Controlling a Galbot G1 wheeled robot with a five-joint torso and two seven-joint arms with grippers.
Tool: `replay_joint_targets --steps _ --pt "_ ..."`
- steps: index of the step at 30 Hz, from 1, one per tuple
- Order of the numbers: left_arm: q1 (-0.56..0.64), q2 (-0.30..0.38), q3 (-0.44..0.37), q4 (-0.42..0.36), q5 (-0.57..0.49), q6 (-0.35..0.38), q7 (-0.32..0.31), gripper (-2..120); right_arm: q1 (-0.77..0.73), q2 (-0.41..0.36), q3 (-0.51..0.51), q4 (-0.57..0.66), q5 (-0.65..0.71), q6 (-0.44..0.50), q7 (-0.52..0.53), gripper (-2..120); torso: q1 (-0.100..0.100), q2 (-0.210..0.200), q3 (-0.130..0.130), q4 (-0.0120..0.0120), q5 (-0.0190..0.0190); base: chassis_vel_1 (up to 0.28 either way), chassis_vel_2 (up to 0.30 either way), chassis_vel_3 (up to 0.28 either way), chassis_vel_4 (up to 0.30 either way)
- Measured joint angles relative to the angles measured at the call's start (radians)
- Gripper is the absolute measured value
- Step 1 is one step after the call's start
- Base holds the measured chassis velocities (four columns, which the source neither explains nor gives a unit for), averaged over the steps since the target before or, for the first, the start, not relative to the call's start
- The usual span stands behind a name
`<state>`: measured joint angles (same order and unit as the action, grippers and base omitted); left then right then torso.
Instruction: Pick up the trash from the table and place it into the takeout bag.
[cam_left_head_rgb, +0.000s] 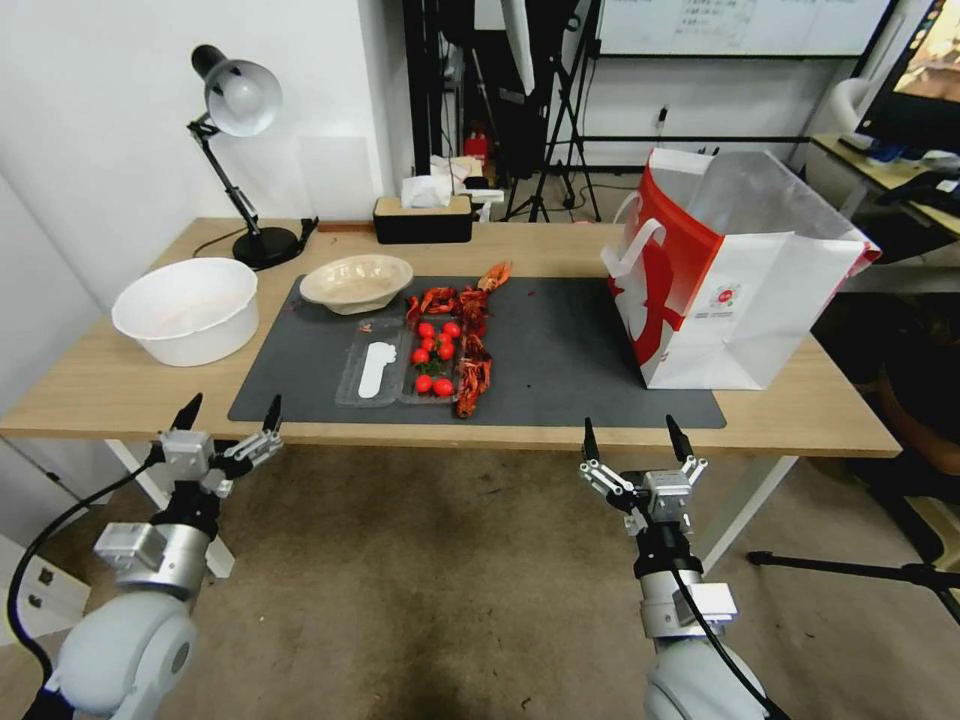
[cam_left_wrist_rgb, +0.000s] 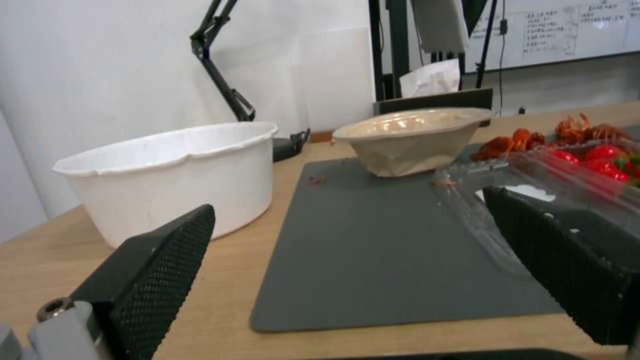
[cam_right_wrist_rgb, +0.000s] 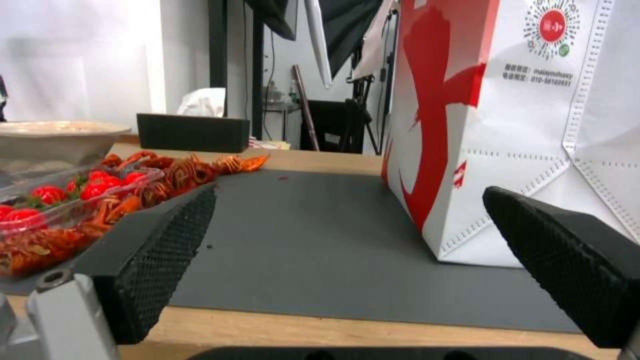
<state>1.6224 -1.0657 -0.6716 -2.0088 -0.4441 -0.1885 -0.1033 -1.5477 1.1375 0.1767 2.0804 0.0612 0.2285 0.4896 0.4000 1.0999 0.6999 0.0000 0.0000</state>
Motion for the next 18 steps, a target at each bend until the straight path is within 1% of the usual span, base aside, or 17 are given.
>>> replay_joint_targets --steps 18 --pt "0.020 -0.022 0.011 0.037 0.030 -0.043 0.003 100 -0.017 0.005 0.000 -0.015 0.001 0.005 0.009 100 0.000 0.000 0.000 0.0000 0.0000 0.000 0.000 0.000 0.000"
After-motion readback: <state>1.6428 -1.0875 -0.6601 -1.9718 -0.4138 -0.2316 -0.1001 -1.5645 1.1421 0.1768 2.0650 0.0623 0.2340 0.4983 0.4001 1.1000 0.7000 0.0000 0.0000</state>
